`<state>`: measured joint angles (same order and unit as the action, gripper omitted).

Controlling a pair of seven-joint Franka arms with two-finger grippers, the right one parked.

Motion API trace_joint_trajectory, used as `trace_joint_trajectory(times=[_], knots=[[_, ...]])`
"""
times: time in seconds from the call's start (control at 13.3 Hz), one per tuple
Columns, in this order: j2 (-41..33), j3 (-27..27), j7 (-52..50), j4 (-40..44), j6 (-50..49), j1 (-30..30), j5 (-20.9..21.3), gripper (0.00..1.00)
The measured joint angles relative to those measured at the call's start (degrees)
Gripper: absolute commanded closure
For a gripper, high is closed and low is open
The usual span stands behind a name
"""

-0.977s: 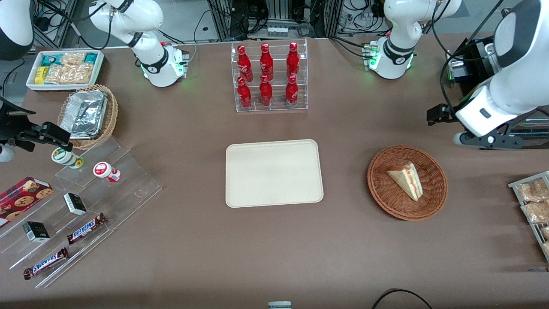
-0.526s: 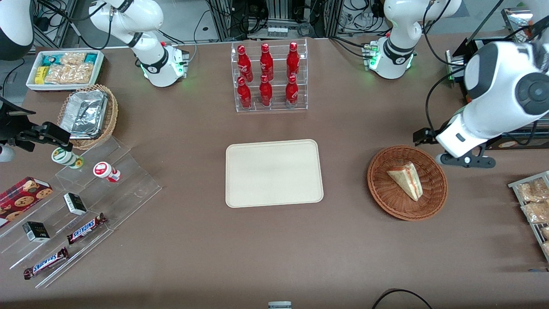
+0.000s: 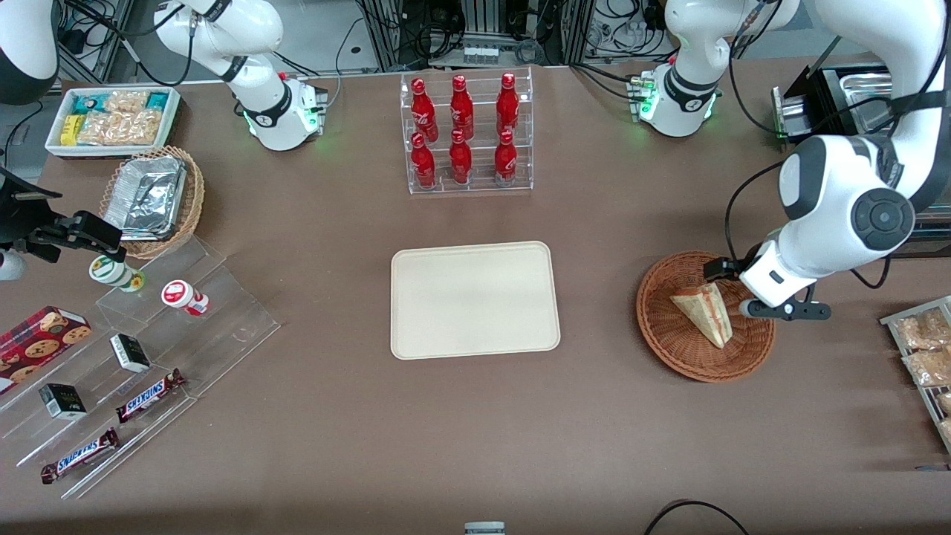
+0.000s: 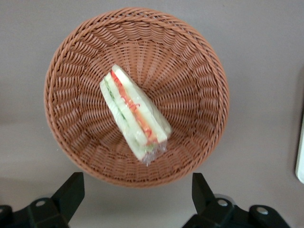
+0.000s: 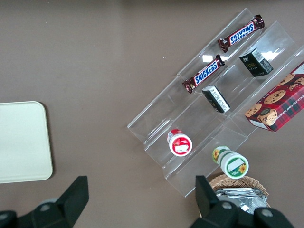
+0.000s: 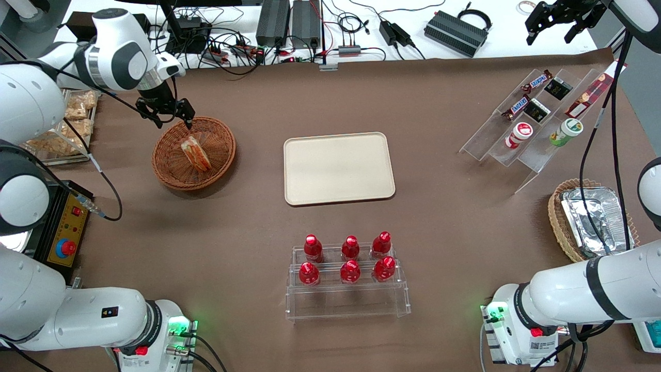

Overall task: Place sandwich from basket to tray
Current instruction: 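Move the left gripper over the wrapped sandwich in the wicker basket, then lower the left gripper and close it on the sandwich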

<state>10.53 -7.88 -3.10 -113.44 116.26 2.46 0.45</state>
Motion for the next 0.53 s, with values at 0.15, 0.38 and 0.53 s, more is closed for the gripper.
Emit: trace_joint_trajectory(times=[0.15,0.38,0.53], knots=[[0.58,0.02,-5.60,-2.71,5.06,-0.01,-0.02,0.00],[0.87,-0.01,-18.46,-4.35,7.82,-0.03,-0.04,0.00],[0.88,0.00,-26.15,-4.37,8.14,-0.03,-0.06,0.00]])
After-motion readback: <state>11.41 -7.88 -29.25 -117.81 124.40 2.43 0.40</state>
